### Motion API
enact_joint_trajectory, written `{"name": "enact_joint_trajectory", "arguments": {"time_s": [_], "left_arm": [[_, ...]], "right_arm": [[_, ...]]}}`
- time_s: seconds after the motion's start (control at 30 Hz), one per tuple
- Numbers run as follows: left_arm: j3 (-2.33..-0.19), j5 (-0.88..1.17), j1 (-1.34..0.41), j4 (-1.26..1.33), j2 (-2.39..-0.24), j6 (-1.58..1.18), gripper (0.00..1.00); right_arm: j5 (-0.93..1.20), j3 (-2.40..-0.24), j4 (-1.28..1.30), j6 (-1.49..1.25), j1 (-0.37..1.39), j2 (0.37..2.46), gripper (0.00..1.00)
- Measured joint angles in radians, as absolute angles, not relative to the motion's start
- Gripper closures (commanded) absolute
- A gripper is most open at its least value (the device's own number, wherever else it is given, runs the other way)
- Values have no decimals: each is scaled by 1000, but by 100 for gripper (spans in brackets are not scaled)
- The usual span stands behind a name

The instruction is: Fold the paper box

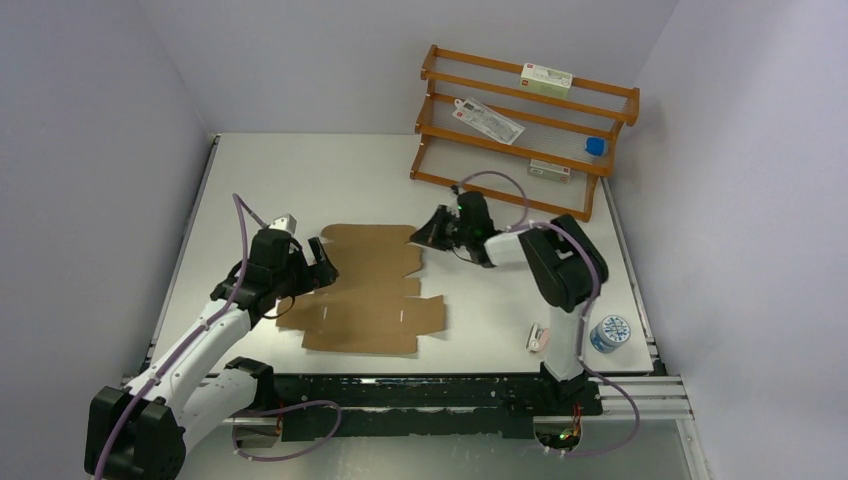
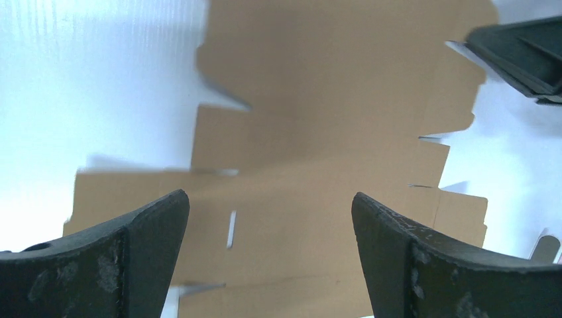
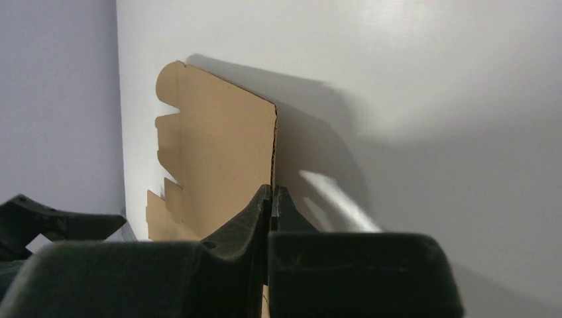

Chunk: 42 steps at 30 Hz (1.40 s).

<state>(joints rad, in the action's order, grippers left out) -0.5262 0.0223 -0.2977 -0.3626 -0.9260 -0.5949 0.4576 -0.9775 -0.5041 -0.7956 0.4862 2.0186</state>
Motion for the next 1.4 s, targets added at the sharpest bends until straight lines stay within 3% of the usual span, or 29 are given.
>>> {"name": "enact_joint_trajectory", "arguments": {"time_s": [0.33, 0.6, 0.77, 0.97, 1.17, 1.4], "left_arm": [[-526, 44, -298, -368, -906, -624, 3], [-491, 38, -298, -395, -779, -702, 3], [-427, 56, -298, -386, -742, -768, 8], [-382, 121, -298, -336, -817, -818, 13], [-369, 160, -298, -267, -871, -835, 15], [-353, 184, -314, -191, -956, -843, 20]], "right_arm": [[72, -467, -642, -990, 449, 1601, 100], [-188, -305, -691, -1138, 452, 1404, 100], [-248, -318, -699, -1196, 453, 1410, 81], [-215, -326, -647, -1125, 459, 1402, 41], [-229, -363, -430, -892, 413, 1282, 20], [-137, -633, -315, -596, 378, 1414, 9]]}}
